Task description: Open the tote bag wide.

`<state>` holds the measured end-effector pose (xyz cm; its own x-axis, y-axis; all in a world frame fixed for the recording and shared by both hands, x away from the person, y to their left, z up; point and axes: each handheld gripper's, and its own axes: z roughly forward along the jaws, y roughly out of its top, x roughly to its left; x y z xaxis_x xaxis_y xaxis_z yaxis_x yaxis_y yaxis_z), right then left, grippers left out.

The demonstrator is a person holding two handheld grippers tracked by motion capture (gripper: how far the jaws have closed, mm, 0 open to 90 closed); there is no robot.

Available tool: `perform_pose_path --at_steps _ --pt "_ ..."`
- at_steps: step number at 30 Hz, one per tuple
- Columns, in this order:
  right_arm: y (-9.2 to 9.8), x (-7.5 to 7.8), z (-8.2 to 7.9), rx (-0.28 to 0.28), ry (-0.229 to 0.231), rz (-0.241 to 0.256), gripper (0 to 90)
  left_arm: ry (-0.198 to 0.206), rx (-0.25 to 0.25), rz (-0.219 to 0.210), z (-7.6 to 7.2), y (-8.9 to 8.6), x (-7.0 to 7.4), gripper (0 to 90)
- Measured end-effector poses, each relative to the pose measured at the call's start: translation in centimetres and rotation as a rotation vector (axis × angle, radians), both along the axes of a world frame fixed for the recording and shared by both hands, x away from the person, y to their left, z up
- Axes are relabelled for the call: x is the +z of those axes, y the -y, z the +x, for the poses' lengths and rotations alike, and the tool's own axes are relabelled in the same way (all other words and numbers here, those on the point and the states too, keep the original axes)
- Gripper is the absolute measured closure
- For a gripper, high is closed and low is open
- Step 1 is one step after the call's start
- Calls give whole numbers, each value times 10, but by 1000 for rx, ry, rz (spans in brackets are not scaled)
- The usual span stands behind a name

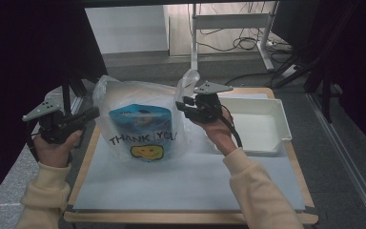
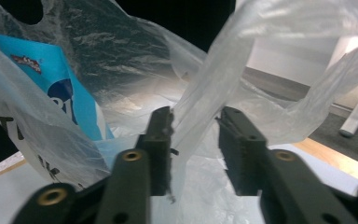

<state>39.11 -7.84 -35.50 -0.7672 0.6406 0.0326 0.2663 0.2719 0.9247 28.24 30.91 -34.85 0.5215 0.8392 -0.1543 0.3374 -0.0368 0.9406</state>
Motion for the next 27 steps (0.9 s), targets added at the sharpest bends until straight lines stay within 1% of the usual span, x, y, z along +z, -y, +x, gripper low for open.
perform_pose_path --at_steps 4,6,8,13,16,21,27 --pt "-1 0 1 21 -1 7 801 0 0 -3 0 -1 -1 899" --pt "-1 1 1 29 -3 10 846 1 0 -5 -1 -2 -1 899" --pt "-1 2 1 39 -2 11 872 2 0 -6 -1 -2 -1 899" --pt "1 3 -2 43 4 20 882 5 4 -9 -3 -4 -2 899" --pt "4 5 -5 45 23 29 884 8 7 -13 -4 -5 -2 899" --pt "8 9 -15 47 51 51 884 10 13 -22 -7 -8 -5 900" --pt "11 10 -29 57 93 53 885 14 13 -44 -14 -11 -11 899"
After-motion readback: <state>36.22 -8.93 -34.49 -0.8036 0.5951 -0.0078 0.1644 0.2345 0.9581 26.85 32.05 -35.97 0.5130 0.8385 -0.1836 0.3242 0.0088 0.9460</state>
